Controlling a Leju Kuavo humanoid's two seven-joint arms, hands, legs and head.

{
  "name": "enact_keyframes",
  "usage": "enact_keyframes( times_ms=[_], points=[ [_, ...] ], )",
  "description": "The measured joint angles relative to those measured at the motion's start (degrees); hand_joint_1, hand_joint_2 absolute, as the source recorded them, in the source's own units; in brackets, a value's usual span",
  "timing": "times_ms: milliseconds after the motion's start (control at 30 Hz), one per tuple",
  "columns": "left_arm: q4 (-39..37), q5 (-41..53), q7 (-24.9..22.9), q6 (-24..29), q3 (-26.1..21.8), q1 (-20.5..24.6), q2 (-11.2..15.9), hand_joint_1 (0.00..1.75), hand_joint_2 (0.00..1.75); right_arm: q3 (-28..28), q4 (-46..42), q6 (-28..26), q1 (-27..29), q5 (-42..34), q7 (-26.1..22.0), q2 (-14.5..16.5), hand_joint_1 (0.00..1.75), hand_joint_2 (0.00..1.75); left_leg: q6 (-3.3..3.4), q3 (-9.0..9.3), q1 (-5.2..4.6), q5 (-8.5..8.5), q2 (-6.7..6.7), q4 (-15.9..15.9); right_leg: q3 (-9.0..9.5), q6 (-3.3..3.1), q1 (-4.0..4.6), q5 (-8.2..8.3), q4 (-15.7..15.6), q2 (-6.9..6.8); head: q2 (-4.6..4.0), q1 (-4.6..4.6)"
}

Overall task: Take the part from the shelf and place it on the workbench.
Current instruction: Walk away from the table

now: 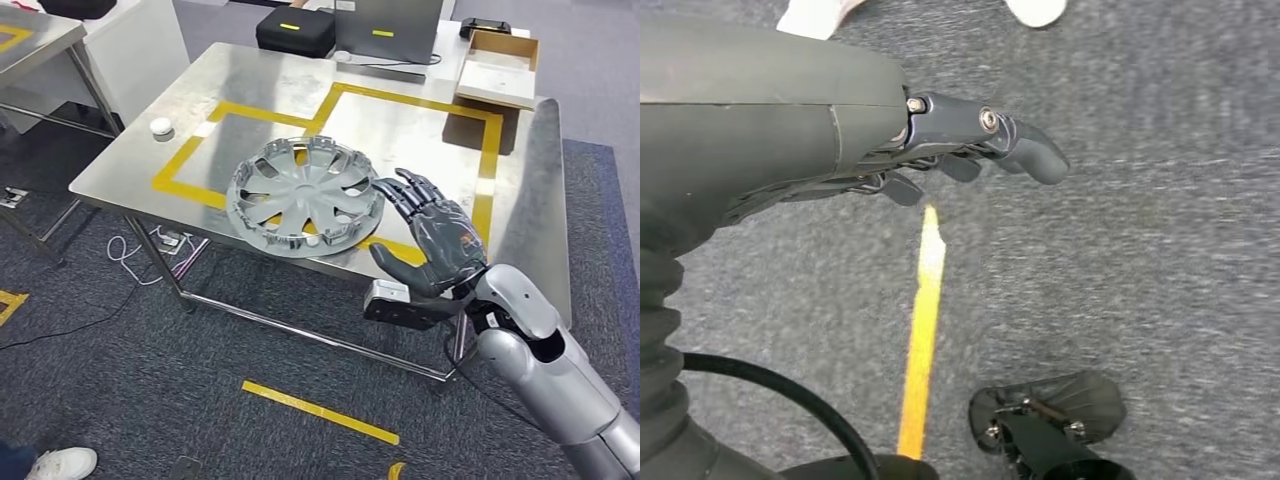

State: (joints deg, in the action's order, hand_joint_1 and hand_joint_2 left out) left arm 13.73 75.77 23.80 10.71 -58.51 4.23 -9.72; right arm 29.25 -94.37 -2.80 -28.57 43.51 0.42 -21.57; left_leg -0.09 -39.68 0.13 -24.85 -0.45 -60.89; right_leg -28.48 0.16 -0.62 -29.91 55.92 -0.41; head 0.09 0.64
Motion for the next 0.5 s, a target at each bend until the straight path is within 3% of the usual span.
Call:
enact_keyframes(
  times_ms=[33,100,133,167,200,267,333,433,500],
  points=[
    [0.0,0.0,0.0,0.0,0.0,0.0,0.0,0.00,1.75,-0.1,0.0,0.0,0.0,-0.1,0.0,0.0,0.00,0.00,-0.28,-0.83,0.10,-2.96,0.04,-3.1,-0.49,-0.28,-0.03,0.59,0.0,-0.09,0.00,0.08],
    [0.0,0.0,-0.1,0.0,0.0,0.0,0.0,0.00,0.87,-0.4,-0.1,0.0,0.2,-0.2,0.0,0.0,0.00,0.00,-0.70,-2.27,0.25,-7.79,0.06,-10.6,-1.85,-0.44,-0.01,1.70,0.2,-0.17,0.00,0.12],
    [0.0,0.0,-0.1,0.0,0.0,0.0,0.0,0.00,0.44,-0.5,-0.1,0.0,0.4,-0.2,0.0,0.0,0.00,0.00,-0.84,-2.27,0.32,-8.54,0.06,-13.0,-2.61,-0.40,0.00,2.19,0.3,-0.20,0.00,0.12],
    [0.0,0.0,-0.1,-0.1,0.0,0.0,0.0,0.00,0.00,-0.5,-0.1,-0.1,0.5,-0.2,0.0,0.0,0.00,0.00,-0.90,-1.40,0.38,-8.13,0.06,-13.5,-3.39,-0.33,0.00,2.63,0.5,-0.23,0.00,0.13],
    [0.0,0.1,-0.1,-0.1,0.0,0.0,0.0,0.00,0.00,-0.6,-0.1,-0.1,0.6,-0.2,0.0,0.0,0.00,0.00,-0.87,0.45,0.43,-6.97,0.07,-11.8,-4.13,-0.21,-0.01,3.03,0.7,-0.24,0.00,0.14],
    [0.0,0.2,-0.1,-0.1,0.0,0.1,0.0,0.00,0.00,-0.7,-0.2,-0.1,0.7,-0.2,0.0,0.0,0.00,0.00,-0.56,6.03,0.42,-4.93,0.07,-4.2,-5.34,0.16,0.04,3.62,1.3,-0.24,0.00,0.15],
    [0.0,0.3,-0.1,-0.1,0.0,0.2,0.0,0.00,0.00,-0.9,-0.4,-0.2,0.6,-0.2,0.0,0.0,0.00,0.00,-0.08,9.73,0.28,-4.73,0.01,1.7,-6.04,0.75,0.18,4.17,1.7,-0.28,0.00,0.08],
    [0.0,0.3,-0.1,-0.2,0.0,0.2,0.0,0.00,0.00,-1.1,-0.4,-0.2,0.8,-0.3,0.0,0.0,0.00,0.00,1.00,9.50,0.06,-4.14,0.07,3.1,-6.66,1.94,0.03,4.98,1.8,-0.25,0.00,0.07],
    [0.0,0.3,-0.1,-0.2,0.0,0.2,-0.1,0.00,0.00,-1.3,-0.4,-0.3,1.0,-0.3,0.0,0.0,0.00,0.00,2.01,8.43,0.15,-2.97,0.27,3.4,-7.92,2.50,-0.11,2.52,3.8,-0.02,0.00,-0.04]
  ],
)
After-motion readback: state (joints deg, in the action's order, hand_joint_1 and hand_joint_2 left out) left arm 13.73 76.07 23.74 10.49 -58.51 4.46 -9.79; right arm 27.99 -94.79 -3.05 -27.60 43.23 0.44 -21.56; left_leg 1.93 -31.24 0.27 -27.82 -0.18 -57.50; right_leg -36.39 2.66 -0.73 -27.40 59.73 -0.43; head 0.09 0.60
